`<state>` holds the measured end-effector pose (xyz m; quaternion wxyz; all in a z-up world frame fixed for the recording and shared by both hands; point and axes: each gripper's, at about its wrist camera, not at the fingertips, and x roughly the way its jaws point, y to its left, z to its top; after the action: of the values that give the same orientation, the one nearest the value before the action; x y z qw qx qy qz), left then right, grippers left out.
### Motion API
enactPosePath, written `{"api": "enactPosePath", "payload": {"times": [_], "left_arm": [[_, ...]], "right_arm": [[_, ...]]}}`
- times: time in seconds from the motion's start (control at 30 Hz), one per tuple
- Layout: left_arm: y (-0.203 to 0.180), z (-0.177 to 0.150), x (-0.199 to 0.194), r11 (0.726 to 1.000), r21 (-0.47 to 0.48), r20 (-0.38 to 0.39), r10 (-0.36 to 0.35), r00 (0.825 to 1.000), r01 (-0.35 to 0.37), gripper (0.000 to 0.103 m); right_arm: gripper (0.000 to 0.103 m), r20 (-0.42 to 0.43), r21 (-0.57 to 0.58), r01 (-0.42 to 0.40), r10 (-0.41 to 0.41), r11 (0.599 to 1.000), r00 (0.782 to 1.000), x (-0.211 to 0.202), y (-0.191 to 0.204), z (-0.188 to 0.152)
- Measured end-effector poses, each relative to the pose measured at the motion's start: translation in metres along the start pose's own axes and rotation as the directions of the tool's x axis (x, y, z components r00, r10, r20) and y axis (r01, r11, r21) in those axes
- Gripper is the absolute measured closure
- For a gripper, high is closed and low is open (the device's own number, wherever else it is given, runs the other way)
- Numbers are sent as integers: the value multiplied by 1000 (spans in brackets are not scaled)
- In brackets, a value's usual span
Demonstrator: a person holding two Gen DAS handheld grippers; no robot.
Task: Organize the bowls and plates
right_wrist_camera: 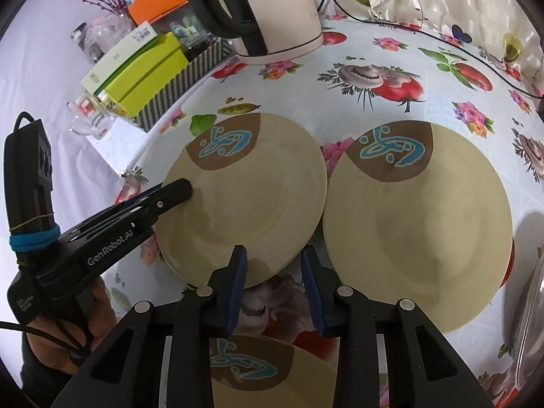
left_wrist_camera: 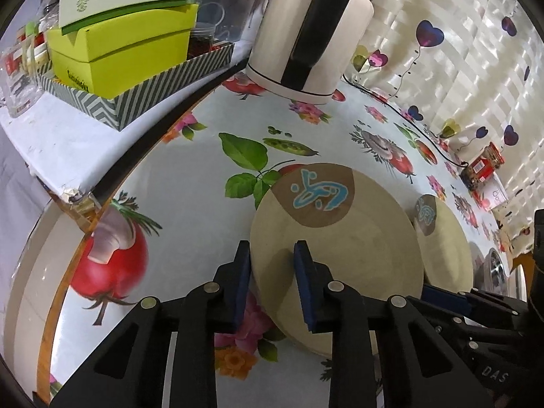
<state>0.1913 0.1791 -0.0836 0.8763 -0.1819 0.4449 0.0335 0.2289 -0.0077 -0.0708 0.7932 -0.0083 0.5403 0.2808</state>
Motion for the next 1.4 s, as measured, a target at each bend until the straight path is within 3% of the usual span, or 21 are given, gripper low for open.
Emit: {"api": "enactPosePath", "payload": {"times": [0.53, 0.87, 1.13, 1.4], "left_arm": [[-21, -16, -44, 999, 26, 22, 18, 1000, -18, 78], [-52, -58, -79, 998, 67, 1, 5, 1000, -5, 78], [-71, -100, -89, 995, 97, -50, 0, 999, 5, 78], [-73, -123, -95, 997, 79, -85, -7, 996, 13, 77]], "right_arm": [[72, 6, -16, -1, 1, 1000, 1000, -24, 5, -10], [72, -3, 9, 4, -4, 1000, 1000, -60, -3, -54], [71, -27, 35, 21, -20, 999, 999, -78, -15, -97], [71, -54, 34, 26, -24, 999, 998, -82, -19, -121]]}}
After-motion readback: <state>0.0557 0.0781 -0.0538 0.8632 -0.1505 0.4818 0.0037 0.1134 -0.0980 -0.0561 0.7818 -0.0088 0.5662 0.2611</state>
